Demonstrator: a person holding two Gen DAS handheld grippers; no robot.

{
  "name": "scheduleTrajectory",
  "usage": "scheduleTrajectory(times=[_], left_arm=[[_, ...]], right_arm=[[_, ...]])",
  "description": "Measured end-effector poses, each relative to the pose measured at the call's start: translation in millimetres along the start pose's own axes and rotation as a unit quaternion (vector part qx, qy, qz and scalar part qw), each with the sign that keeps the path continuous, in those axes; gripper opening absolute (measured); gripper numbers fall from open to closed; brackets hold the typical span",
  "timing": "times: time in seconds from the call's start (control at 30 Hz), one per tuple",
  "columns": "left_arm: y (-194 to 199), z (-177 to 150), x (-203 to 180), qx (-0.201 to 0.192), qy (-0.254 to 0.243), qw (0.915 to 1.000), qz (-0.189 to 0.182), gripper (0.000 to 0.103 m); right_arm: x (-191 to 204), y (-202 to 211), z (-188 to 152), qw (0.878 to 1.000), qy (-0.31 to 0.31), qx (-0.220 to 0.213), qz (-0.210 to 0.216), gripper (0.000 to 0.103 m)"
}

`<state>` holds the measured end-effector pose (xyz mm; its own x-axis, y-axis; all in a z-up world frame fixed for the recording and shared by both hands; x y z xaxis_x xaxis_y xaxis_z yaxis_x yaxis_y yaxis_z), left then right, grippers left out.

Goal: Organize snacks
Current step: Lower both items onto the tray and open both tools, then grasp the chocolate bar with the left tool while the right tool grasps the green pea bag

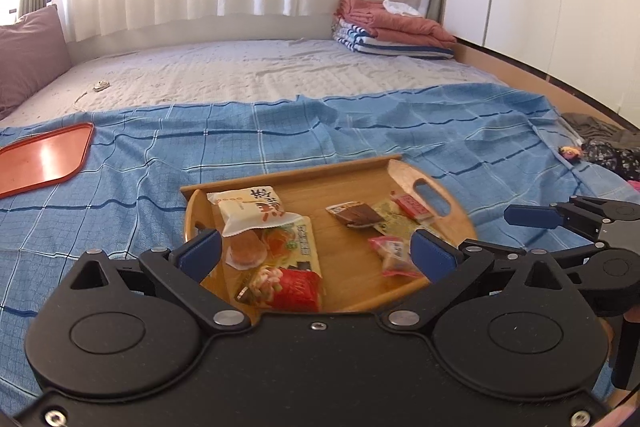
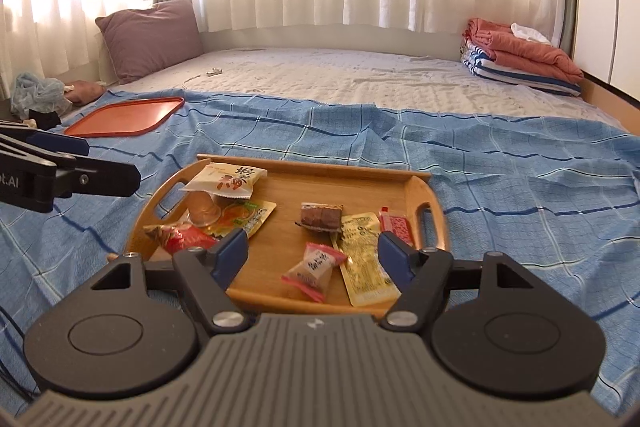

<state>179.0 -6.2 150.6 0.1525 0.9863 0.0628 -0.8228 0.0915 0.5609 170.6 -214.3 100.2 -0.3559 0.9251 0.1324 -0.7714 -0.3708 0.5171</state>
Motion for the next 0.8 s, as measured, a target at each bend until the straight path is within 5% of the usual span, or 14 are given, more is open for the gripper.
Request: scheduleTrajectory(times=[0.6,0.8], left_arm=[[85,-9,-41,-0.013,-0.007,0.9995,-0.028,0.101],[110,-35,-45,-0.009,0.008,0.9990,-0.044,0.101]], right_arm=[[-11,73,-17,0.999,-0.011,-0.036,-0.015,0.083],[-11,84,-22,0.999,-0.008,-0.039,-0.012,0.084]])
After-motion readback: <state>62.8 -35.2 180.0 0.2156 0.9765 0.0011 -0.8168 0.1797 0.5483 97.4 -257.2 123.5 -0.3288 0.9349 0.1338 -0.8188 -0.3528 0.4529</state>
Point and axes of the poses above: each gripper's, at about its wrist camera, not at the fingertips, and y roughly against the way its jaws point, x to its left, z to its top, the point moved 1 cm from there along -y, roughly the way its jaws point, and after that the axes turned 11 degrees about z, right-handed, at the moved point
